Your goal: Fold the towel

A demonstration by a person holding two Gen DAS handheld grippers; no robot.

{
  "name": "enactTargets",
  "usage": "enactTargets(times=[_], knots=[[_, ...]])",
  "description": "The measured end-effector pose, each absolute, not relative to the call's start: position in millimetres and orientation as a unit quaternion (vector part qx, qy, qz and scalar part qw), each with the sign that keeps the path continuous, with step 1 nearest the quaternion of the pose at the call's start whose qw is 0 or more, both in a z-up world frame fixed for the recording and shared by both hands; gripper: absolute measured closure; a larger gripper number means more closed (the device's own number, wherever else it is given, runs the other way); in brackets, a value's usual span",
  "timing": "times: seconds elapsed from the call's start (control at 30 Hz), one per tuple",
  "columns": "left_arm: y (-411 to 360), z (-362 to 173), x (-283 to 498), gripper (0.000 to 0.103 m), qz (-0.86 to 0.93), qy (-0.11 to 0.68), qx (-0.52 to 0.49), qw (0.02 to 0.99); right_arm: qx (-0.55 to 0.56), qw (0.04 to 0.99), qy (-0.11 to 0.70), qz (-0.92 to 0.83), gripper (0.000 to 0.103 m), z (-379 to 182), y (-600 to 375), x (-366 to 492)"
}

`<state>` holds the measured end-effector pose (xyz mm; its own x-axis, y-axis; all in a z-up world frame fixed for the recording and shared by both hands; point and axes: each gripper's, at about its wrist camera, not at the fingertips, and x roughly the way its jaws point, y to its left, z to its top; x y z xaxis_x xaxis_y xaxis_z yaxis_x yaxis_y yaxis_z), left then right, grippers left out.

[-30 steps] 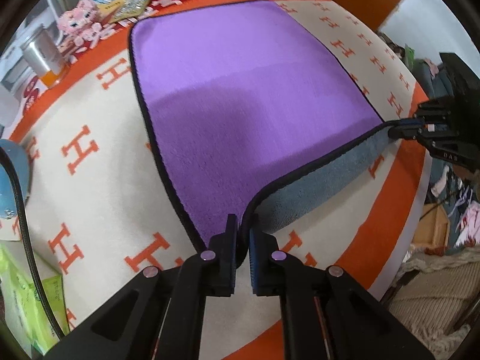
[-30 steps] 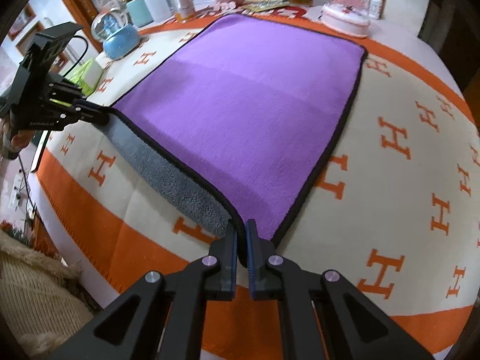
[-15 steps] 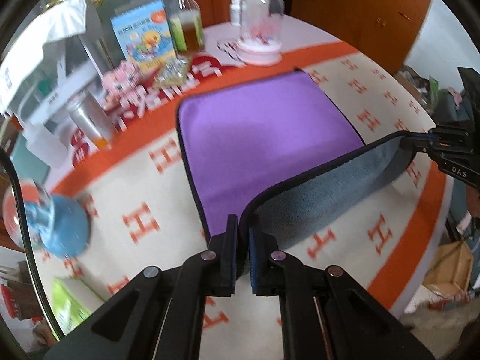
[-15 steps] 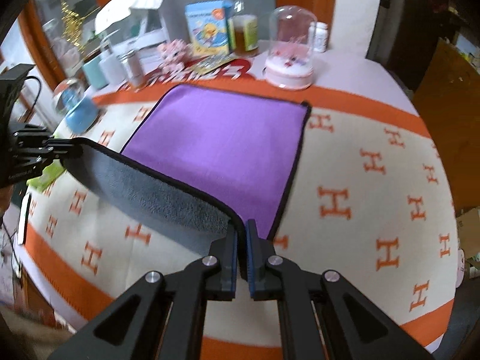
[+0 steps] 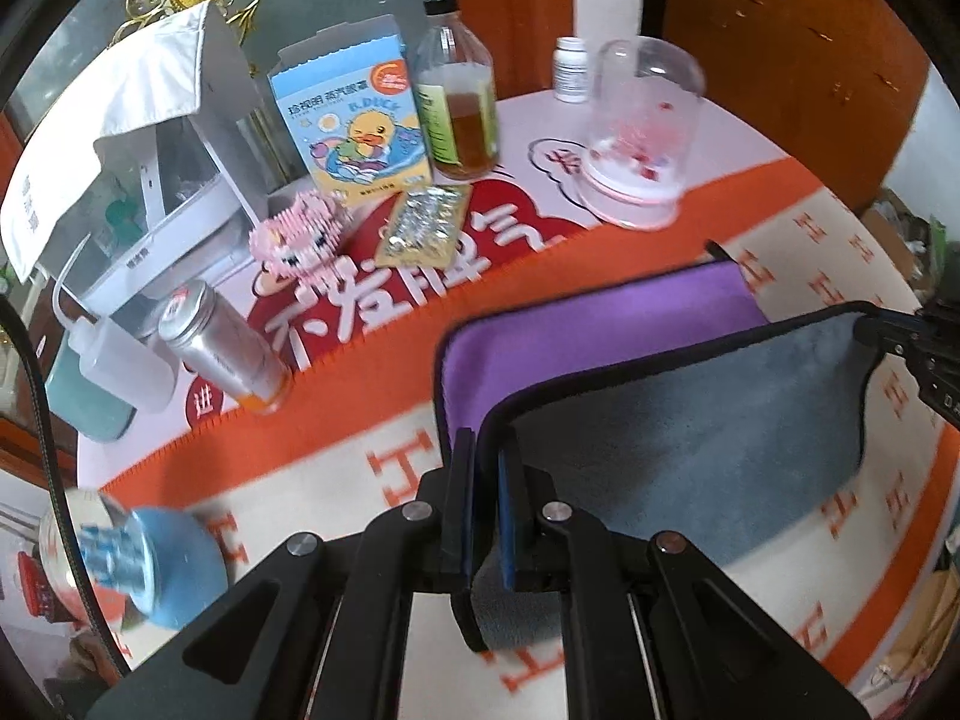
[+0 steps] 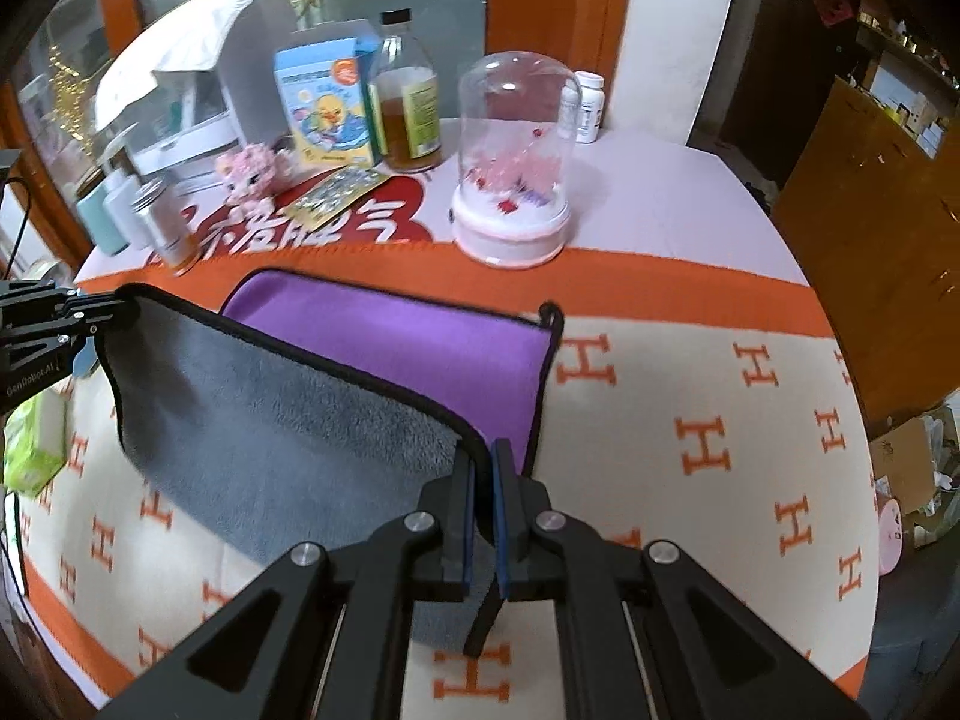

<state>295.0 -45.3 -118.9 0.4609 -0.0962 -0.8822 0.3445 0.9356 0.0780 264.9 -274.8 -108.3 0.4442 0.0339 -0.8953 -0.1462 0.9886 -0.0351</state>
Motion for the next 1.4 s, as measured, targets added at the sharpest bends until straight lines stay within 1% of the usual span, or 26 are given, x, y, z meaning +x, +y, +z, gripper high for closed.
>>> enactTargets(times=[0.23,0.47,0.63,0.87,1.0,1.03,1.07,1.1,1.17,1.2,1.27,1.37,1.4], knots=[[-55,-138,336,0.098,-0.102,0.507,0.119,0.848,-0.045,0.846,0.531,0.025,0.098,-128,-278,310],[-59,-172,371,0.098,-0.074,0.526,0.110,0.840,-0.065,0.840,0.538,0.004,0.098,-156,-274,340],[-60,-190,384,0.098,-0.061,0.538,0.106,0.834,-0.077,0.834,0.546,-0.001,0.098,-172,-272,354],[-63,-200,394,0.097,-0.054,0.548,0.098,0.829,-0.080,0.828,0.555,-0.010,0.098,-191,-274,365],[-62,-204,396,0.095,-0.049,0.553,0.091,0.827,-0.072,0.829,0.555,-0.013,0.090,-195,-275,366],[-61,-204,395,0.092,-0.048,0.551,0.091,0.828,-0.070,0.830,0.554,-0.014,0.088,-195,-275,365],[-61,-204,394,0.085,-0.047,0.548,0.094,0.830,-0.069,0.830,0.553,-0.016,0.084,-195,-276,365],[-62,-204,393,0.080,-0.047,0.547,0.096,0.830,-0.070,0.831,0.552,-0.020,0.082,-195,-277,364],[-62,-202,391,0.068,-0.045,0.539,0.101,0.835,-0.067,0.833,0.548,-0.024,0.076,-194,-279,361],[-63,-201,390,0.065,-0.043,0.535,0.103,0.838,-0.065,0.835,0.547,-0.023,0.076,-192,-280,359],[-62,-199,388,0.050,-0.040,0.530,0.101,0.841,-0.060,0.837,0.544,-0.021,0.076,-189,-281,356],[-61,-194,385,0.040,-0.034,0.525,0.095,0.845,-0.059,0.840,0.539,-0.017,0.076,-182,-278,351],[-60,-193,383,0.038,-0.033,0.524,0.094,0.846,-0.059,0.841,0.538,-0.015,0.076,-180,-278,350]])
